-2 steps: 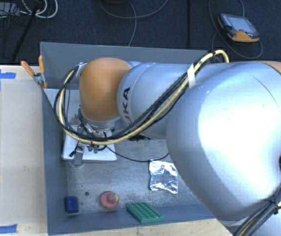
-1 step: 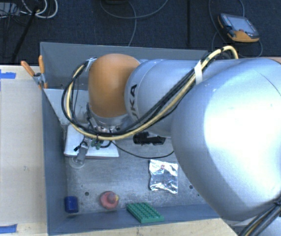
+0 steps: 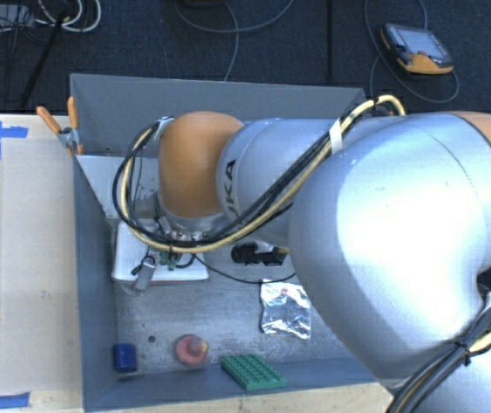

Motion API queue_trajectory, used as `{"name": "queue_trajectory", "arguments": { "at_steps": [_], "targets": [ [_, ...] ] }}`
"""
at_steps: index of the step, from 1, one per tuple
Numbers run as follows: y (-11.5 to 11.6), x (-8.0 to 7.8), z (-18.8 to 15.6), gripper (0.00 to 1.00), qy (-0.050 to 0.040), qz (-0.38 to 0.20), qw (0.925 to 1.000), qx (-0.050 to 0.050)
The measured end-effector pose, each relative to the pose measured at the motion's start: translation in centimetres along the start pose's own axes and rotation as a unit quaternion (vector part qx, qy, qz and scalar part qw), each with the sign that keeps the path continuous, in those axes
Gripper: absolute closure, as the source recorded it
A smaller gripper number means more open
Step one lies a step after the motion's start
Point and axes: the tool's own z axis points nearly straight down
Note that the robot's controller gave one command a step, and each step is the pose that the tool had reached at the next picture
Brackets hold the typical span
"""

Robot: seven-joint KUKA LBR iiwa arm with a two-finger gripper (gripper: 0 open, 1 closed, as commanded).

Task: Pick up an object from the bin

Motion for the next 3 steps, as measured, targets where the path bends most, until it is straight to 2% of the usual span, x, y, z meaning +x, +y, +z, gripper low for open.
{"name": "queue_trajectory", "arguments": {
  "at_steps": [1, 2, 3],
  "targets": [
    [0.3, 0.1, -0.3, 0.00, 0.0006, -0.003, 1.0000, 0.003],
    [0.5, 0.9, -0.1, 1.00, 0.0142, -0.006, 0.9999, 0.008],
    [0.7, 0.9, -9.2, 1.00, -0.0030, -0.008, 1.0000, 0.001]
  ]
}}
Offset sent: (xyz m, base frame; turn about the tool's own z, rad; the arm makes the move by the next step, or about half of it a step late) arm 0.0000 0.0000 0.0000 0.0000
